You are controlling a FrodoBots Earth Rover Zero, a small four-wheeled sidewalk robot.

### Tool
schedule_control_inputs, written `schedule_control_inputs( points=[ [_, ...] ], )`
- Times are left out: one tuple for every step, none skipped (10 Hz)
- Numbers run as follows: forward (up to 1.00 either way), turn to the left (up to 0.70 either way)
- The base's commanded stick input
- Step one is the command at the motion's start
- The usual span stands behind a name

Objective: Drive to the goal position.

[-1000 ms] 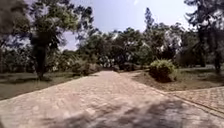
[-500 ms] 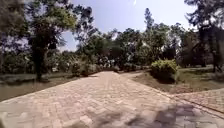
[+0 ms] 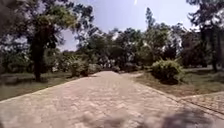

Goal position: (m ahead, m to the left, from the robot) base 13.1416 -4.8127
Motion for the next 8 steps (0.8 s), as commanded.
schedule_control_inputs(
  points=[
    [0.5, 0.0],
    [0.5, 0.0],
    [0.5, 0.0],
    [0.5, 0.0],
    [0.5, 0.0],
    [0.5, 0.0],
    [0.5, 0.0],
    [0.5, 0.0]
  ],
)
